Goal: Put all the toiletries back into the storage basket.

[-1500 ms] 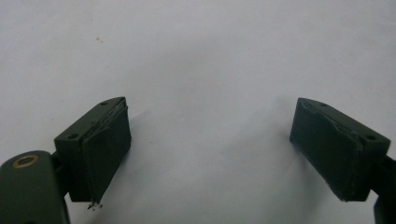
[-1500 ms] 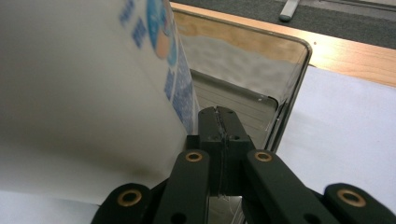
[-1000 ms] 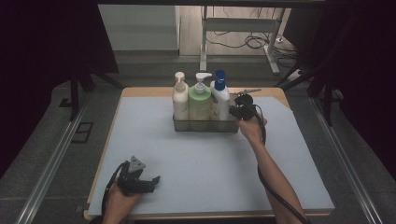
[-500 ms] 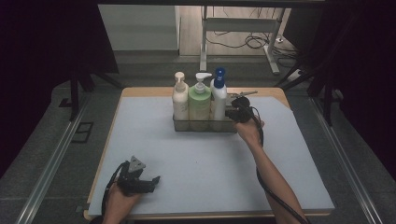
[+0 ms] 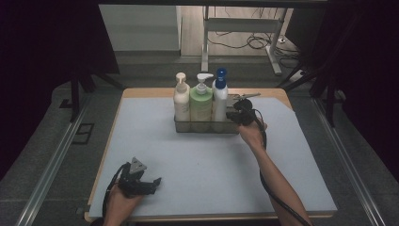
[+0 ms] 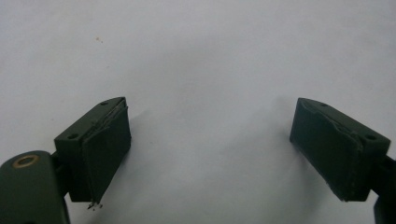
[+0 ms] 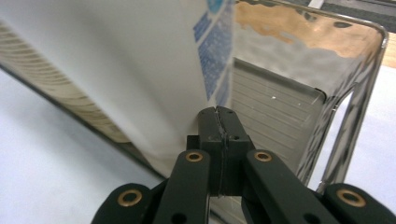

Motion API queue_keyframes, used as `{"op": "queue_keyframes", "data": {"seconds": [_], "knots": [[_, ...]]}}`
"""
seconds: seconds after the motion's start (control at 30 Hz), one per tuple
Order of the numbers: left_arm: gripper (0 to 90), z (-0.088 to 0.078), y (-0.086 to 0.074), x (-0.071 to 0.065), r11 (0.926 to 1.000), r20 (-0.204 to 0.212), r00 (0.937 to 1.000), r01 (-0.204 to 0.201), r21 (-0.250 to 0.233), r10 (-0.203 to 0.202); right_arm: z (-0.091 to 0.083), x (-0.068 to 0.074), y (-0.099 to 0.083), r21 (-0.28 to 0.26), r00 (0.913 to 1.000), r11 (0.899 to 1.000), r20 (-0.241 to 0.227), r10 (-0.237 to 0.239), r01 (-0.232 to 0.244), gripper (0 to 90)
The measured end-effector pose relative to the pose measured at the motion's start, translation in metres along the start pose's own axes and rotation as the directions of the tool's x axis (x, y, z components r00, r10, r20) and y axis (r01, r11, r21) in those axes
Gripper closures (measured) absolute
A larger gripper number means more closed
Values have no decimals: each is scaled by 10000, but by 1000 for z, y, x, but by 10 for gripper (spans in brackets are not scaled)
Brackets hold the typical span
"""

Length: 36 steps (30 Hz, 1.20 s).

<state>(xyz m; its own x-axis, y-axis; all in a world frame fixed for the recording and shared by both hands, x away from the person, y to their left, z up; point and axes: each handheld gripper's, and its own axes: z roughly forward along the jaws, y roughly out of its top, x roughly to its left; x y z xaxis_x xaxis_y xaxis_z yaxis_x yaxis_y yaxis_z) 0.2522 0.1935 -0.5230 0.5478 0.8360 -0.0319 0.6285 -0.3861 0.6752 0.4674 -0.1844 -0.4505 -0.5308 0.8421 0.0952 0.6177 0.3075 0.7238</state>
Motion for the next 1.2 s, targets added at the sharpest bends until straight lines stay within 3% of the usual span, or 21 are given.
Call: {"op": "queue_keyframes", "data": {"seconds": [0.13,0.57,1.0,1.2], "knots": [[122,0,0,0,10000,-5,10000,-3,0,3,-2,5,-2,5,9998,9998,-37,-210,210,892],[123,0,0,0,10000,-9,10000,-6,-1,6,-4,5,-5,-68,9995,9998,-250,-169,168,889],[122,0,0,0,10000,-13,10000,-7,-2,7,-15,6,-7,-262,9985,9981,55,-553,554,697],[123,0,0,0,10000,-10,10000,-7,-9,7,-21,7,-10,-367,9965,9959,-83,-836,833,517]]}}
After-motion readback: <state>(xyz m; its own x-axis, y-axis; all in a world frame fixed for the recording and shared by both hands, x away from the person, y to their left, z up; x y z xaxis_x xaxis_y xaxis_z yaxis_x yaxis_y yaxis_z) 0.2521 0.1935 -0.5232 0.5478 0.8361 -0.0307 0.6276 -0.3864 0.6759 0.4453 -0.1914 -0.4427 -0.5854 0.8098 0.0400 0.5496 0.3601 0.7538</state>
